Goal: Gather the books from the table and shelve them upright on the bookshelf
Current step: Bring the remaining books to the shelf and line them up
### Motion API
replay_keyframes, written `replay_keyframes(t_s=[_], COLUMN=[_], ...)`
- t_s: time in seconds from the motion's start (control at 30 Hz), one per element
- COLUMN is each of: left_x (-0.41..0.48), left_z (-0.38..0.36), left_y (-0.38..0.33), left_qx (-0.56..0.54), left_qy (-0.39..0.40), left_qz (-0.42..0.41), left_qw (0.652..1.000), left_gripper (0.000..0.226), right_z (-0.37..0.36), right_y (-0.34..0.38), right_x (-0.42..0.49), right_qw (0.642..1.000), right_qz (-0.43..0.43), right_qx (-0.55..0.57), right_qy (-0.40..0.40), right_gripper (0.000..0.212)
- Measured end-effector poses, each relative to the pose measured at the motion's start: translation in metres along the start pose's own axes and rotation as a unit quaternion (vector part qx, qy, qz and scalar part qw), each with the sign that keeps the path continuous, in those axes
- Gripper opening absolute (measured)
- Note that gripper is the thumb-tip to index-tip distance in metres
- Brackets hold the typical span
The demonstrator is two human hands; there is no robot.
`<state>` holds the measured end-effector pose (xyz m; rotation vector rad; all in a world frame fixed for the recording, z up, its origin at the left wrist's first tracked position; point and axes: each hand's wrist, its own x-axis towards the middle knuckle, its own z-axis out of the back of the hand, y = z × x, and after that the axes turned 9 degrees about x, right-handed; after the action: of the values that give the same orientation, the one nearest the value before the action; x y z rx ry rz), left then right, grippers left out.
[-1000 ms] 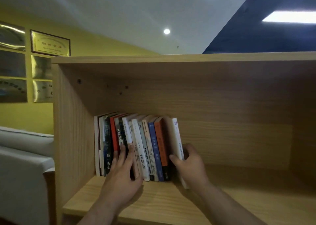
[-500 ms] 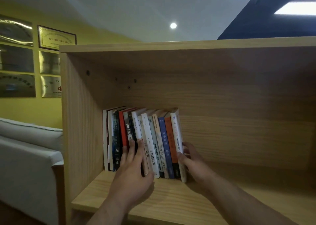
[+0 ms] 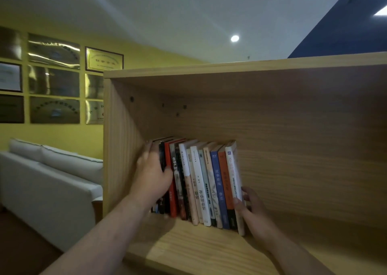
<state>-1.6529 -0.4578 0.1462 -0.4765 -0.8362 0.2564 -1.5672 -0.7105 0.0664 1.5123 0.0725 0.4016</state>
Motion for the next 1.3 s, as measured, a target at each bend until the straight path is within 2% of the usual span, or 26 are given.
replay_keyframes(t_s=[0.1, 0.2, 0.43, 0.53, 0.67, 0.8, 0.87, 0.97, 1.1, 1.2, 1.3], left_x=[0.030, 0.035, 0.041, 0.047, 0.044, 0.038, 0.035, 0.030, 0.038, 0.047, 0.060], left_z=[0.012, 0.018, 0.014, 0.014, 0.016, 0.016, 0.017, 0.015, 0.015, 0.016, 0.023], left_y=[0.001, -0.004, -0.008, -0.009, -0.010, -0.007, -0.008, -0.014, -0.015, -0.012, -0.020], left_qx=[0.049, 0.071, 0.136, 0.183, 0.258, 0.383, 0.411, 0.421, 0.403, 0.460, 0.401], left_qy=[0.043, 0.086, 0.081, 0.063, 0.019, -0.044, -0.057, -0.046, -0.033, -0.014, 0.031], left_qz=[0.047, 0.054, 0.052, 0.049, 0.032, -0.029, -0.035, -0.052, -0.025, -0.039, 0.006], left_qw=[0.997, 0.992, 0.986, 0.980, 0.965, 0.922, 0.909, 0.904, 0.914, 0.887, 0.915], left_gripper=[0.064, 0.055, 0.039, 0.030, 0.035, 0.033, 0.037, 0.038, 0.031, 0.029, 0.026], right_z=[0.001, 0.001, 0.003, 0.003, 0.003, 0.004, 0.003, 0.004, 0.005, 0.005, 0.006], right_y=[0.000, 0.001, -0.002, 0.000, 0.000, 0.001, 0.001, -0.001, -0.004, -0.004, -0.008], right_x=[0.001, -0.001, 0.000, -0.002, -0.002, -0.001, -0.001, 0.001, 0.003, 0.004, 0.008], right_qw=[1.000, 0.999, 1.000, 1.000, 1.000, 1.000, 1.000, 1.000, 1.000, 1.000, 0.999], right_qz=[-0.010, -0.016, 0.002, 0.001, 0.004, 0.007, 0.008, 0.003, 0.000, -0.002, -0.009], right_qx=[0.017, 0.036, 0.010, 0.008, 0.007, 0.000, -0.003, -0.004, 0.006, 0.027, 0.038], right_qy=[-0.004, 0.002, 0.001, 0.002, 0.003, 0.004, 0.004, 0.004, 0.007, 0.010, 0.008], right_gripper=[0.058, 0.056, 0.061, 0.059, 0.058, 0.056, 0.050, 0.054, 0.056, 0.053, 0.052])
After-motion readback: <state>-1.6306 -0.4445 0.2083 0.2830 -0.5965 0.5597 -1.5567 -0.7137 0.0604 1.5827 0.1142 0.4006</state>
